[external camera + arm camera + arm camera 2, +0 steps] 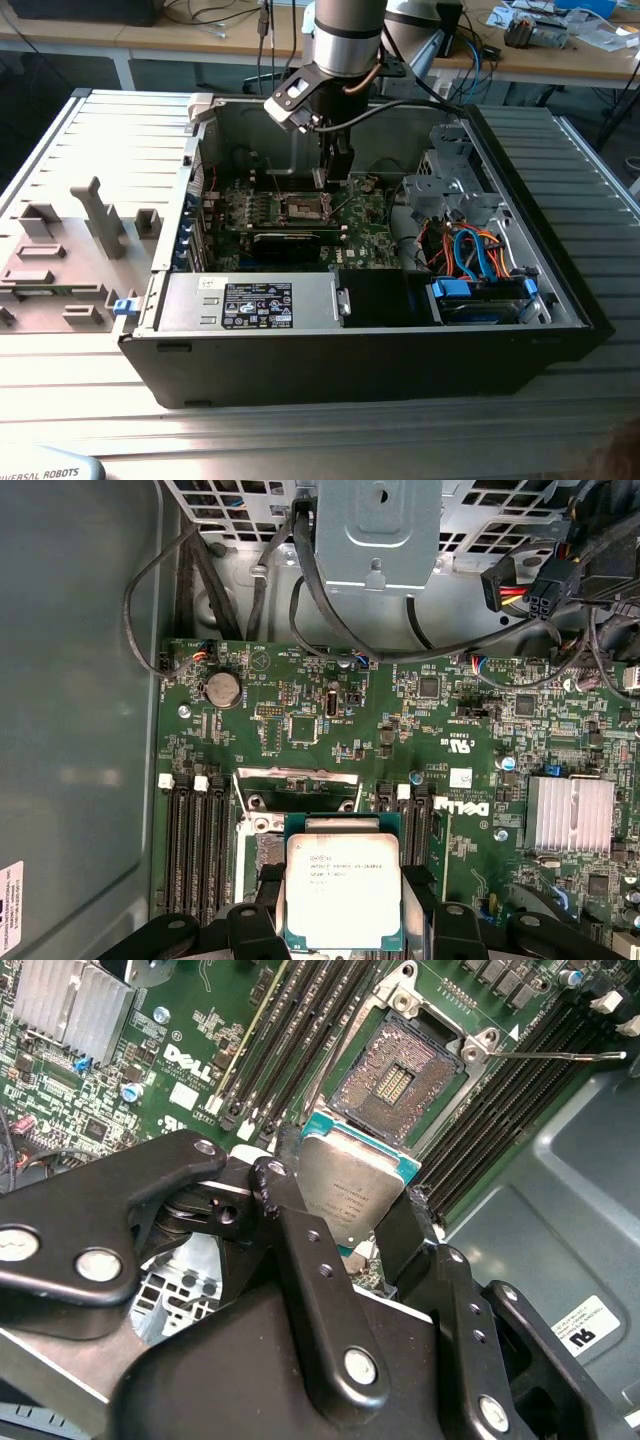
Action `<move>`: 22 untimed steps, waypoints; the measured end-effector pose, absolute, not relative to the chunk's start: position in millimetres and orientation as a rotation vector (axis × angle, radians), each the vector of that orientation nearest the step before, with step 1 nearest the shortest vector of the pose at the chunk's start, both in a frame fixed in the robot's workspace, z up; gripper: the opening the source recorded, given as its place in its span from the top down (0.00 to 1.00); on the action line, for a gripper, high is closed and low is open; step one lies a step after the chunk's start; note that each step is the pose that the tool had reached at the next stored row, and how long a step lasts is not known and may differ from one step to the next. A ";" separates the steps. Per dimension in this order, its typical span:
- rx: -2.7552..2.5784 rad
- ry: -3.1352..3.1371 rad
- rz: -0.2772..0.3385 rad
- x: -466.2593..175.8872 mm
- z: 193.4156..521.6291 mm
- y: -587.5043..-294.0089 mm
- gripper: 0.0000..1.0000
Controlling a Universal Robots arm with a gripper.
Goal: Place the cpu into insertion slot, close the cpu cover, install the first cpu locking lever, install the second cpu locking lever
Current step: 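Place the cpu into insertion slot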
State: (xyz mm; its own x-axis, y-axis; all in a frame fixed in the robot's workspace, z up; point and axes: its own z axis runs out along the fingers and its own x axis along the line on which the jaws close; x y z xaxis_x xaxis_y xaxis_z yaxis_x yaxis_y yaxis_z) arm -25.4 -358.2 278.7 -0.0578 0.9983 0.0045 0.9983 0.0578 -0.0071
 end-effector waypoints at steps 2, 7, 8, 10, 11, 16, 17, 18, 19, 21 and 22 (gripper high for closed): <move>-2.151 -2.279 0.003 -25.4 278.7 -358.2 0.46; -2.151 -2.279 0.003 -25.4 272.2 -358.2 0.46; -2.151 -2.279 0.003 -25.4 272.0 -358.1 0.46; -2.151 -2.279 0.004 -25.4 271.7 -358.2 0.46; -2.151 -2.279 0.003 -25.4 271.5 -358.2 0.46; -2.151 -2.279 0.004 -25.4 270.7 -358.2 0.46; -2.151 -2.279 0.003 -25.4 270.5 -358.2 0.46; -2.151 -2.279 0.003 -25.4 270.4 -358.2 0.46; -2.151 -2.279 0.003 -25.4 270.2 -358.2 0.46; -2.151 -2.279 0.003 -25.4 269.8 -358.2 0.46; -2.151 -2.279 0.003 -25.4 269.6 -358.2 0.46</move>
State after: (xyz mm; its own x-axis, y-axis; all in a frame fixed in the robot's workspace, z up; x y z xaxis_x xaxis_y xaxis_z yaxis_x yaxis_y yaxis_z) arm -25.4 -358.2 269.6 -0.0578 0.9983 0.0044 0.9983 0.0579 -0.0072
